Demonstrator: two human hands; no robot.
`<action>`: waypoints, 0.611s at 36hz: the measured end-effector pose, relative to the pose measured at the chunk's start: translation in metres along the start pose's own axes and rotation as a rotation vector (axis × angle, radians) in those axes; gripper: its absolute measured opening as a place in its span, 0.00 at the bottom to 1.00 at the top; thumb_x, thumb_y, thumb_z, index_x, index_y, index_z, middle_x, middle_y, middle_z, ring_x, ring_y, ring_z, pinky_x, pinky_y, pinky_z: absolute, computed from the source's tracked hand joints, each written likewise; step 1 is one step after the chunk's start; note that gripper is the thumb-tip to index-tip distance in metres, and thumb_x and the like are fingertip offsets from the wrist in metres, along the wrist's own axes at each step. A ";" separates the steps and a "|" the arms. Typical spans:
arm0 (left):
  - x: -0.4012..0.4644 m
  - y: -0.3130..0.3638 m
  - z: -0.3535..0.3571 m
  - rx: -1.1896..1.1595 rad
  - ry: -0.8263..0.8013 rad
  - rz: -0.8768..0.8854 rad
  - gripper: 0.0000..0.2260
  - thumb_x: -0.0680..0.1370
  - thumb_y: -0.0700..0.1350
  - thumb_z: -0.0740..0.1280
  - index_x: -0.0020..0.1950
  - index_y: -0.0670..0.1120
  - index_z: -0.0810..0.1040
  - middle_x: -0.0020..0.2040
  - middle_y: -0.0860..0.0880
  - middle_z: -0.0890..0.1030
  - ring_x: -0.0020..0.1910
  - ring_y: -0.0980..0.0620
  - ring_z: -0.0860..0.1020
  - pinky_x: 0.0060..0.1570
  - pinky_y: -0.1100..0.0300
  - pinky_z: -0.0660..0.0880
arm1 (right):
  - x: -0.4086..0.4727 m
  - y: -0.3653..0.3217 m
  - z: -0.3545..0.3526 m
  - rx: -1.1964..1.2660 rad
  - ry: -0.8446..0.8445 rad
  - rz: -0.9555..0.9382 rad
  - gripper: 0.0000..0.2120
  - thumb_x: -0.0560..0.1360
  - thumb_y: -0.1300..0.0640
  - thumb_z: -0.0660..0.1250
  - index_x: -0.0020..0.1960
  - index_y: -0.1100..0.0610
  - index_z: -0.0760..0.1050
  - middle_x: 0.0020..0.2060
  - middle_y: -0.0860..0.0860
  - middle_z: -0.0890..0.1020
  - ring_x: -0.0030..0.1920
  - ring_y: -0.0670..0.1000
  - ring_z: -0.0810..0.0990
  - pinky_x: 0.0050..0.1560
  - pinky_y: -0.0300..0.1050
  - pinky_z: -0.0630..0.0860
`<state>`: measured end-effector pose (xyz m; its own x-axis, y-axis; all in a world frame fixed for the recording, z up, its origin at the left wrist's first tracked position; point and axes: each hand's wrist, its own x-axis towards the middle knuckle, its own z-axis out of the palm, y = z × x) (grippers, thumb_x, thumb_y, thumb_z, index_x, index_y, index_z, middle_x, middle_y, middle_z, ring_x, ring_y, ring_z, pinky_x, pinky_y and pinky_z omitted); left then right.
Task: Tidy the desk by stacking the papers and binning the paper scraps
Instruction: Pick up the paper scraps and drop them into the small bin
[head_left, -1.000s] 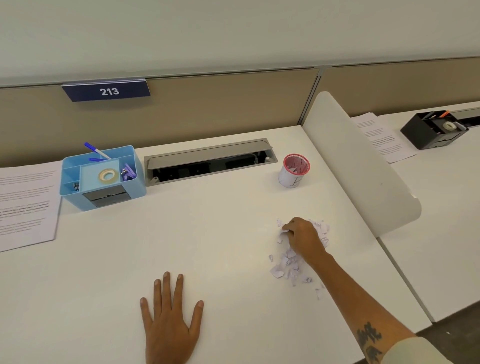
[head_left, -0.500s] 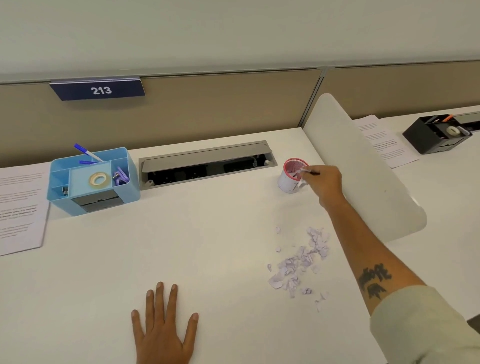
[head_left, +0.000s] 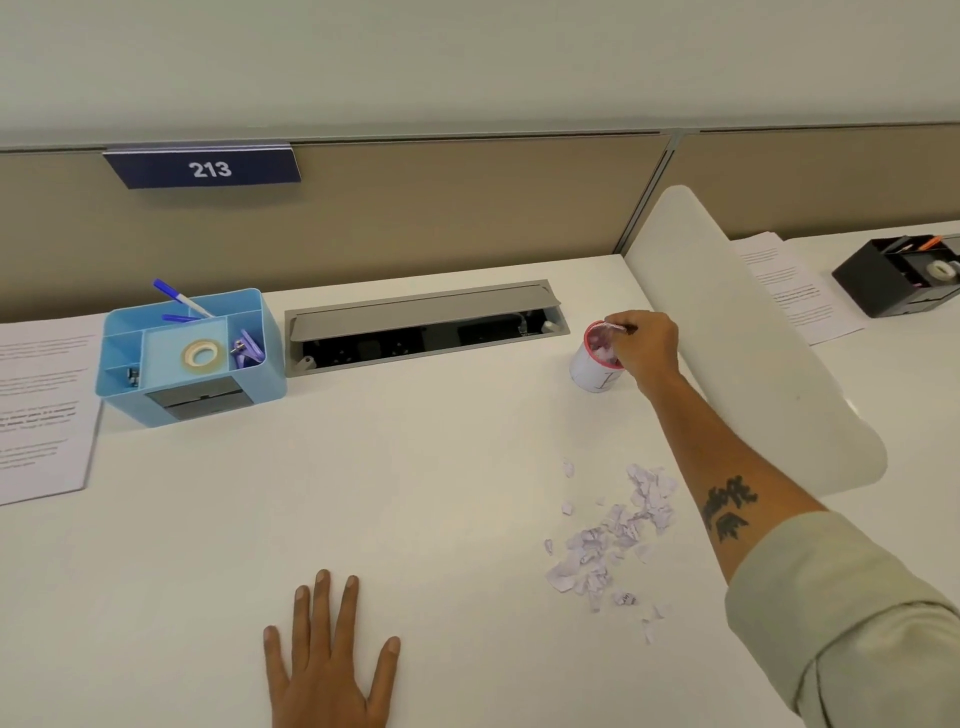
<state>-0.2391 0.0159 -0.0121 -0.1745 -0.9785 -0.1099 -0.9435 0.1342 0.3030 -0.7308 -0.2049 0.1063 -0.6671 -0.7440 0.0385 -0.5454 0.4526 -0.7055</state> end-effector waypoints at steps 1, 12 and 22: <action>0.000 0.000 0.000 -0.001 -0.003 0.002 0.40 0.79 0.72 0.45 0.84 0.51 0.65 0.86 0.47 0.59 0.84 0.42 0.61 0.80 0.32 0.55 | -0.002 0.000 0.000 -0.014 -0.018 -0.009 0.11 0.77 0.67 0.72 0.57 0.59 0.88 0.57 0.56 0.88 0.59 0.55 0.84 0.58 0.42 0.78; -0.001 0.000 -0.001 -0.005 -0.005 0.006 0.40 0.79 0.72 0.45 0.84 0.51 0.66 0.86 0.47 0.60 0.84 0.42 0.61 0.80 0.32 0.55 | -0.011 -0.001 -0.013 0.009 -0.041 -0.051 0.17 0.72 0.70 0.73 0.58 0.57 0.87 0.57 0.55 0.87 0.58 0.54 0.84 0.59 0.46 0.81; -0.002 -0.001 -0.001 -0.018 -0.003 0.010 0.40 0.79 0.72 0.44 0.84 0.51 0.64 0.86 0.47 0.58 0.84 0.43 0.60 0.80 0.32 0.55 | -0.025 -0.002 -0.032 0.146 0.010 0.059 0.22 0.72 0.74 0.64 0.58 0.59 0.87 0.55 0.54 0.88 0.53 0.50 0.84 0.59 0.46 0.82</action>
<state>-0.2373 0.0179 -0.0114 -0.1850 -0.9766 -0.1099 -0.9365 0.1413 0.3208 -0.7288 -0.1715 0.1295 -0.7011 -0.7131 0.0008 -0.4261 0.4180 -0.8023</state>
